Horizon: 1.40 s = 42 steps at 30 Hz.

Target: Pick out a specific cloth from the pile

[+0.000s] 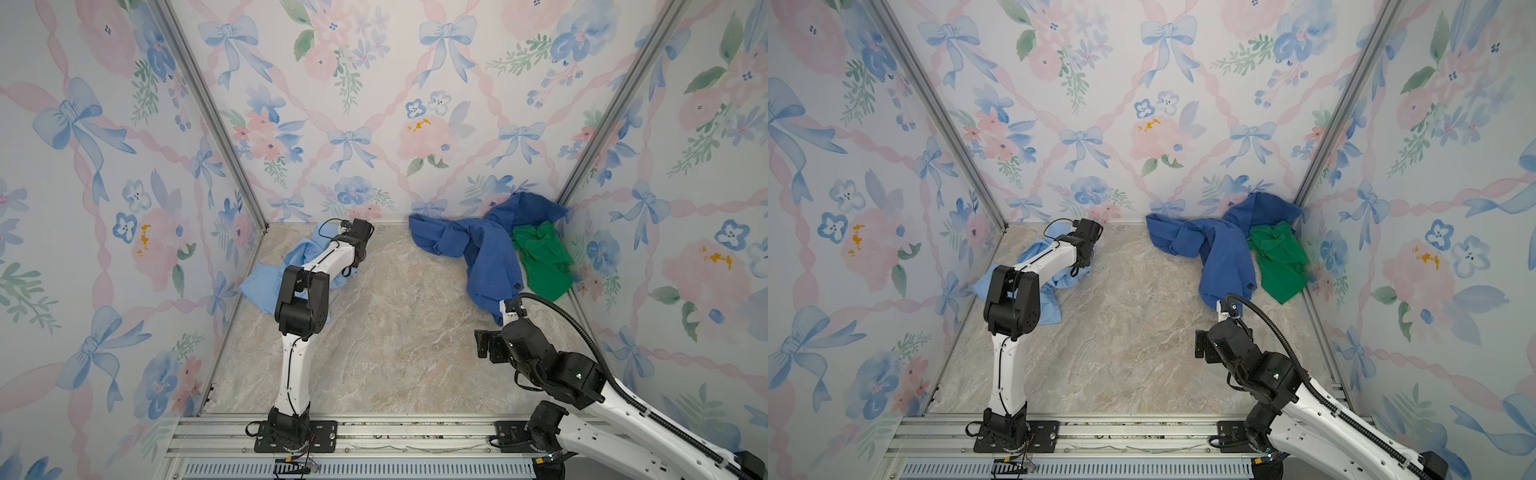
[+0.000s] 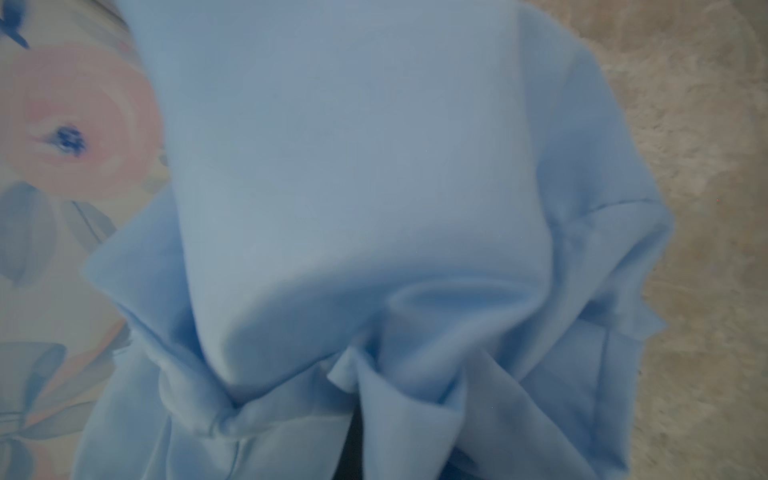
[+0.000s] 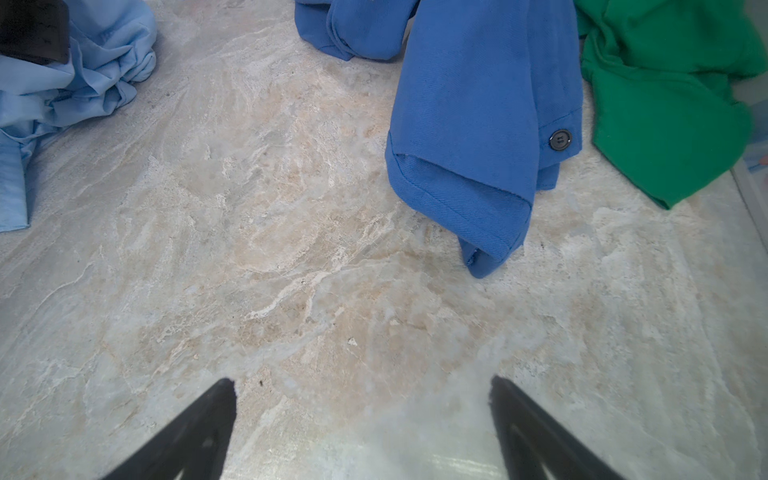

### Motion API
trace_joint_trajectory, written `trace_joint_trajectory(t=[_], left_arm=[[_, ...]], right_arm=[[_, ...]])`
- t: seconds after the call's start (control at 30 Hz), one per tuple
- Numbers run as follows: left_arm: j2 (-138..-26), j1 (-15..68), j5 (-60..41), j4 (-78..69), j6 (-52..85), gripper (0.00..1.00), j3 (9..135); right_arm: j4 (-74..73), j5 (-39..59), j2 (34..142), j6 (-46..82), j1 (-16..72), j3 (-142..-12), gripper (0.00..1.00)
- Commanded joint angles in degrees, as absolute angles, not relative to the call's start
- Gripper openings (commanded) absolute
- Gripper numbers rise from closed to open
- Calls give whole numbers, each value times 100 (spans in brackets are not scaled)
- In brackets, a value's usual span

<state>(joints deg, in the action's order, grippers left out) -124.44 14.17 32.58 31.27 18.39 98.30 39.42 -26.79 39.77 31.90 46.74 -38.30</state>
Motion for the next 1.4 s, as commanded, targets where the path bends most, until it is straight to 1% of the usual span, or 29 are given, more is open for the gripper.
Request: trace_joint_trajectory(t=[0.0,0.07,0.17,0.3,0.33,0.4,0.47,0.63,0.7,0.83,0.9,0.97,1.0,1.07,1.2,1.37], left_arm=[[-11697,934,1281,2887,2880,0,9013],[-11187,812,866,2454,3039,0,8401],[-10915,536,184,2165,3457,0,7876],[-11446,316,-354,2144,3424,0,8037],[-11614,316,-358,2151,3403,4,8133],[-11750,324,-200,2160,3367,22,8258],[-11627,351,136,2153,3301,43,8279],[-10843,389,1038,2146,2954,73,8079],[-10460,391,1310,2153,2857,81,7906],[-9778,378,1563,2151,2776,87,7585],[-9442,367,1709,2162,2849,87,7333],[-8994,255,2056,2322,3385,87,6817],[-8817,106,2022,2363,3731,87,6527],[-8521,-388,1572,2316,4453,87,5807],[-8683,-1145,938,2083,4623,86,5188],[-9008,-1591,905,2004,4641,86,4992]], right_arm=[[3914,-2675,3998,3085,4566,-3746,97],[3844,-2632,4047,3057,4551,-3739,97],[3706,-2557,4106,3057,4540,-3677,97],[3588,-2431,4188,3082,4535,-3645,97],[3610,-2417,4199,3072,4528,-3666,97],[3692,-2417,4171,3069,4533,-3706,97],[3814,-2465,4070,3067,4531,-3727,97],[3920,-2593,3723,3075,4496,-3581,97],[3894,-2569,3670,3060,4441,-3534,97],[3784,-2430,3755,2992,4339,-3530,97],[3704,-2367,3833,2974,4331,-3539,97],[3616,-2282,3920,2960,4336,-3531,97],[3565,-2239,3950,2953,4333,-3520,97],[3456,-2125,4037,2932,4333,-3507,97],[3344,-1922,4195,2898,4367,-3551,97],[3209,-1912,4288,2925,4458,-3535,97]])
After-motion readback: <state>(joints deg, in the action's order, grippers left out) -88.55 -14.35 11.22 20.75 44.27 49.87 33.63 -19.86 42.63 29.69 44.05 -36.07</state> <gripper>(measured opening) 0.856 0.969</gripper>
